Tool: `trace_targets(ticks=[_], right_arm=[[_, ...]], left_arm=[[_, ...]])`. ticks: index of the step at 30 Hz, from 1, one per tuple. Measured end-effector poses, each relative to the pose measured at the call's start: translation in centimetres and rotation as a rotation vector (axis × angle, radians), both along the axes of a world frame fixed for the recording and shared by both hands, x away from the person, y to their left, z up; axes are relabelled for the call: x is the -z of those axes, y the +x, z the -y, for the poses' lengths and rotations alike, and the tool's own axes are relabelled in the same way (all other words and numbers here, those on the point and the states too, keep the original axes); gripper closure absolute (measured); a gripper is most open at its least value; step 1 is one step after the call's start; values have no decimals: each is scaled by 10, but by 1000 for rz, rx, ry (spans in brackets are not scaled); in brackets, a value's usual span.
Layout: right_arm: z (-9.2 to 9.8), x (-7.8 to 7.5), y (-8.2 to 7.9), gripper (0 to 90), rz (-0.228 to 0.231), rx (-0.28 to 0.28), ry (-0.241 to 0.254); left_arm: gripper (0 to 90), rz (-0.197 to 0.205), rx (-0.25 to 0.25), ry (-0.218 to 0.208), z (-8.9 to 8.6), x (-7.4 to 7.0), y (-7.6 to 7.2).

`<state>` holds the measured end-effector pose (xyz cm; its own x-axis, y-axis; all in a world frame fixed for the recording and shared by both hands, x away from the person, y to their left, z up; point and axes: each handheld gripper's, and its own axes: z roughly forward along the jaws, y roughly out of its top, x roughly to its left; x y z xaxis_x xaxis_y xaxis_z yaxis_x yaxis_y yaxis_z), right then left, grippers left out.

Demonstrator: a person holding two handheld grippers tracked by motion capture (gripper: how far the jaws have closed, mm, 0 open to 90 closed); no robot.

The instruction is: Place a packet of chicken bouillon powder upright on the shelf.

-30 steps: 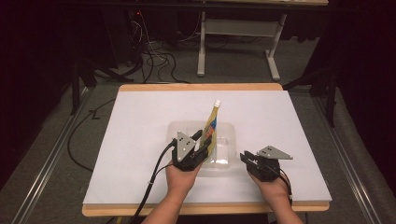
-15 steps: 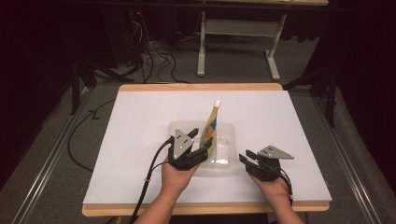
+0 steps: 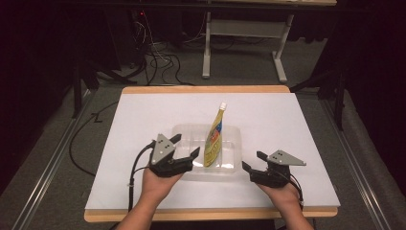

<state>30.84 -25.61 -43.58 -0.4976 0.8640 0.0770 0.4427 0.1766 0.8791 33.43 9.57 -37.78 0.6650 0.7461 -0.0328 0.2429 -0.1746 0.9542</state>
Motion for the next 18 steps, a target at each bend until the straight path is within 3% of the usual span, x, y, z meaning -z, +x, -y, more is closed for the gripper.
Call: trace_targets(ticks=[10, 15, 18], right_arm=[[5, -4, -3, 144, 33, 5, 11], [12, -5, -2, 127, 50, 14, 14], [19, -7, -2, 128, 78, 27, 18]], left_arm=[[222, -48, -159, 53, -89, 18, 2], [204, -90, -223, 58, -123, 40, -5], [204, -98, -242, 66, -135, 50, -9]])
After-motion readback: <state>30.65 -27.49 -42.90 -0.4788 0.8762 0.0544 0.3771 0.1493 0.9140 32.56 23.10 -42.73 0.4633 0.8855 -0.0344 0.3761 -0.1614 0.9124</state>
